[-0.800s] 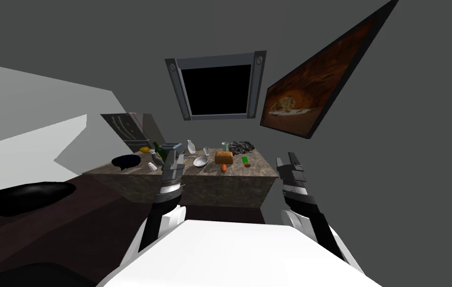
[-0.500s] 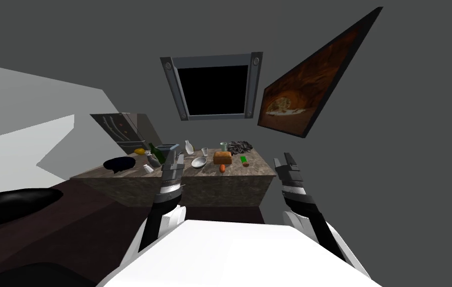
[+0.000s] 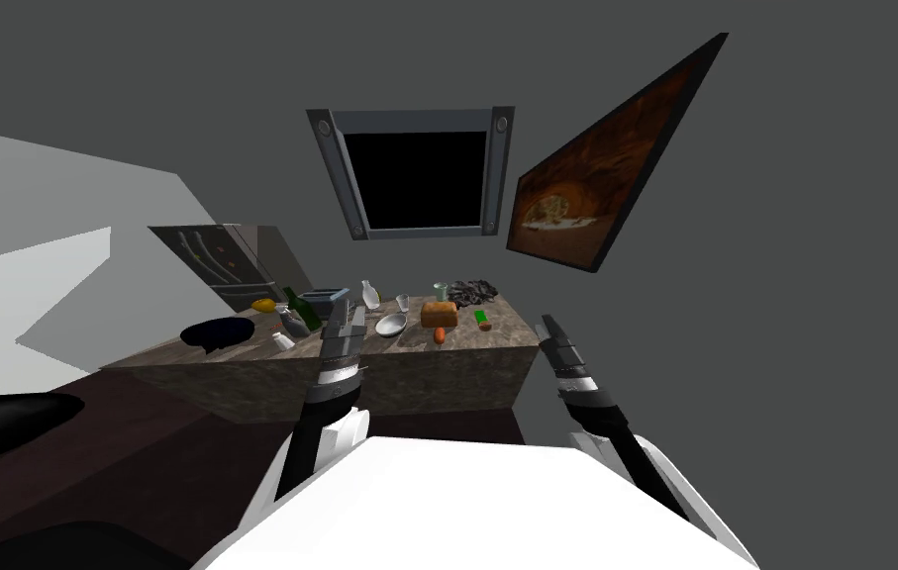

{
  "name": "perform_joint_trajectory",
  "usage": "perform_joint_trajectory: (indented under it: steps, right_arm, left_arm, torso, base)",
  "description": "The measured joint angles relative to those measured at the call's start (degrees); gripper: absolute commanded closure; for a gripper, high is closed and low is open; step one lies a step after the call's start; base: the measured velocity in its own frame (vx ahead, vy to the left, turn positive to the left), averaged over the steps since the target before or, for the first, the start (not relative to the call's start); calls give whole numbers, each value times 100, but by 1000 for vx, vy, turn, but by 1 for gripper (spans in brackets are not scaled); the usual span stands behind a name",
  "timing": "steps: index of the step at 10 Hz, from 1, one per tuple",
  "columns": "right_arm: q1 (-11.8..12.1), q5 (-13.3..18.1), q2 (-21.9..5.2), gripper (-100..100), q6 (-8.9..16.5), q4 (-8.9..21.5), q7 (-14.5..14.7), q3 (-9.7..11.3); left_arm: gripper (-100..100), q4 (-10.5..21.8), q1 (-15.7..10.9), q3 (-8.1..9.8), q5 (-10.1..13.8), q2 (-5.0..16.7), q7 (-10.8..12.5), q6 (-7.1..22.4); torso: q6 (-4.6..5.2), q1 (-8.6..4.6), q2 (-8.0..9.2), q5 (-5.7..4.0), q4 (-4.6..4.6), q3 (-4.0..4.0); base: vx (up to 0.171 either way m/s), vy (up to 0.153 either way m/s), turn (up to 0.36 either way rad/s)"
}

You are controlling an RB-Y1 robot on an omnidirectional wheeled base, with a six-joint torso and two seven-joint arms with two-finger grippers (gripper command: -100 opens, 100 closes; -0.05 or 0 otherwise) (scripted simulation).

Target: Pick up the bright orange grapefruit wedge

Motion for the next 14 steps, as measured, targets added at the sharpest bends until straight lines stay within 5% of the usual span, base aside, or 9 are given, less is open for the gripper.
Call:
perform_joint_trajectory:
  steps: [14]
  right_arm:
    - [-44, 739, -1822, -100, -208, 2227, 674, 737]
  left_arm:
    - [0, 0, -1, -1, 0, 0, 0, 0]
  torso:
    - [-2, 14, 1, 3, 1, 1]
  base:
    - [8, 34, 37]
